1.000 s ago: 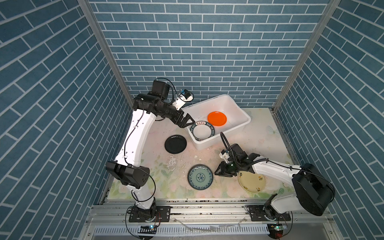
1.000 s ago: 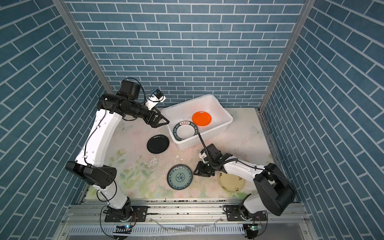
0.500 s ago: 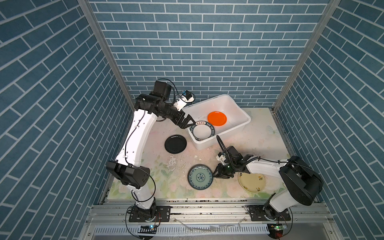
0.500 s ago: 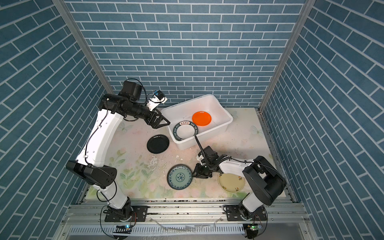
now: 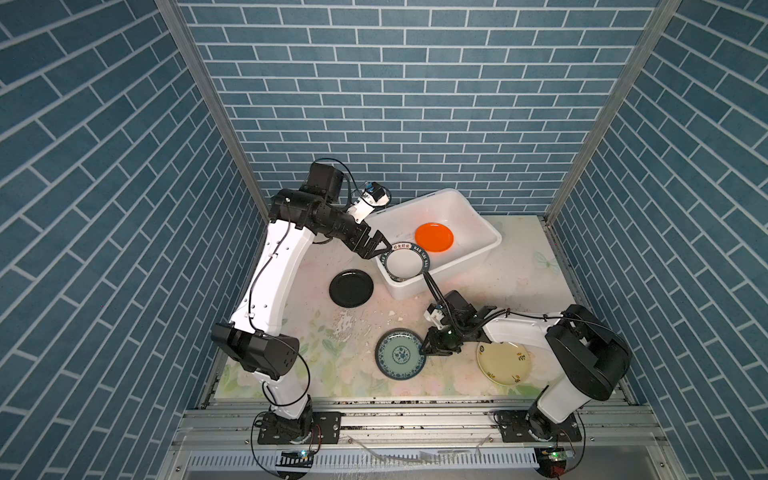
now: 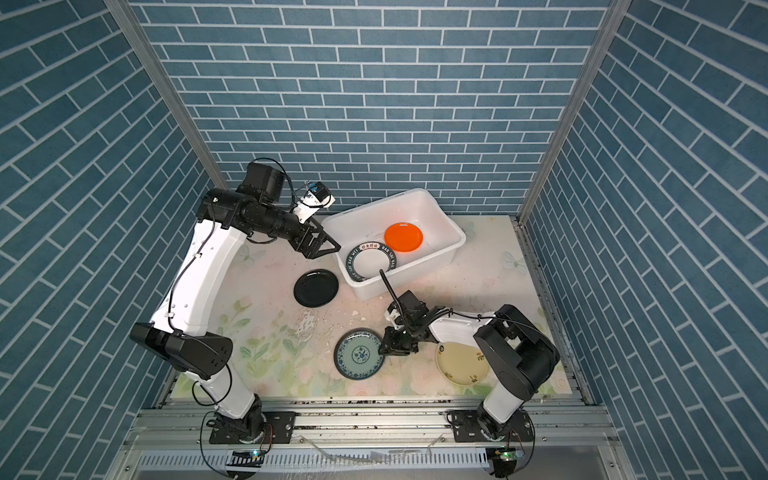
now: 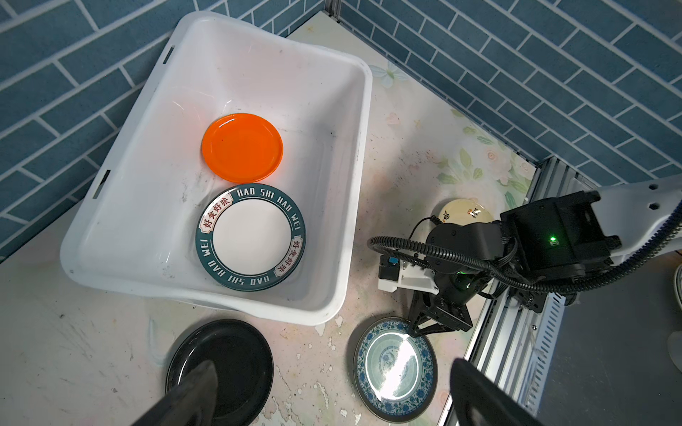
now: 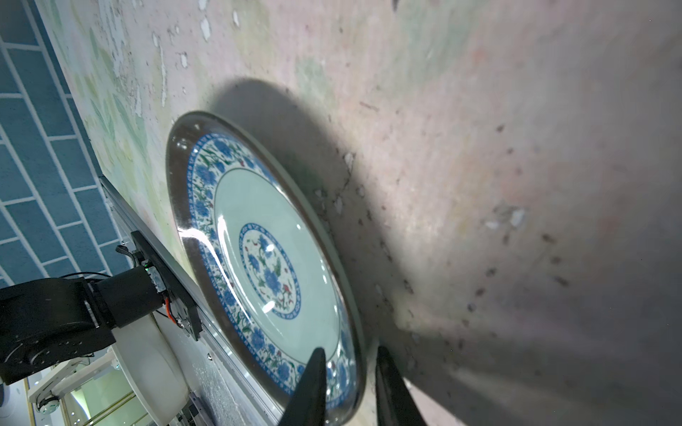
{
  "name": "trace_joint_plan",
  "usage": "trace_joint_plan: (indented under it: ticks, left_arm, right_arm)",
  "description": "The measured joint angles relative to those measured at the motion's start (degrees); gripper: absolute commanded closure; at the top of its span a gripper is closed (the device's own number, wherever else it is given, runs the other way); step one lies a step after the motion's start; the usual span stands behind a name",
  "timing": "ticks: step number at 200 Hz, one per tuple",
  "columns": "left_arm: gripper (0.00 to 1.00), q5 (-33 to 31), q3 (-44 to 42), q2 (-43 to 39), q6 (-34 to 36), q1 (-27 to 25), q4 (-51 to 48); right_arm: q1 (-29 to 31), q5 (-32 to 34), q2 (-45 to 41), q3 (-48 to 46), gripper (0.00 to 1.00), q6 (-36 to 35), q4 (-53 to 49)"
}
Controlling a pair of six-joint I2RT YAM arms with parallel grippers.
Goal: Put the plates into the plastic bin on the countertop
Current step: 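Lower the right gripper onto the blue-and-white plate's rim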
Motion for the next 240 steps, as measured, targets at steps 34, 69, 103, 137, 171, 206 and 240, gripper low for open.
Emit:
trace_joint_plan:
  ticks: [34,69,103,137,171,206,240]
  left_arm:
    - [0.00,-0.17,-0.61,-0.22,0.02,-0.02,-0.02]
    - [0.00,-0.22,-0.66,-0.33,0.00,-0.02,-0.02]
    - [0.00,-0.22,-0.81,-0.50,0.00,-0.02,-0.02]
    - [0.00,-0.22,-1.49,-0.55,0.00,-0.02,-0.02]
    - [0.00,-0.22,-1.51,-0.55,0.00,-0.02,-0.02]
    - [0.01,-0.22,-1.51,-0.55,0.00,-0.02,-0.02]
    - [0.00,-0.20,-1.62,-0.55,0.00,-0.02,-0.02]
  right_arm:
    - [0.22,0.35,0.26,0.07,0.79,0.00,0.04]
    - [0.42,1.29,0.26,0.00,0.85,0.02,0.17]
    - [0.42,1.46,0.20,-0.92,0.87,0.22,1.84]
    - [0.44,1.46,-0.07,-1.70,0.88,0.26,3.32]
    - [0.48,1.51,-0.17,-2.14,0.88,0.31,4.26]
    - [0.48,1.55,-0.24,-2.23,0.85,0.52,4.52]
    - [0.52,1.51,-0.26,-2.23,0.85,0.61,4.59]
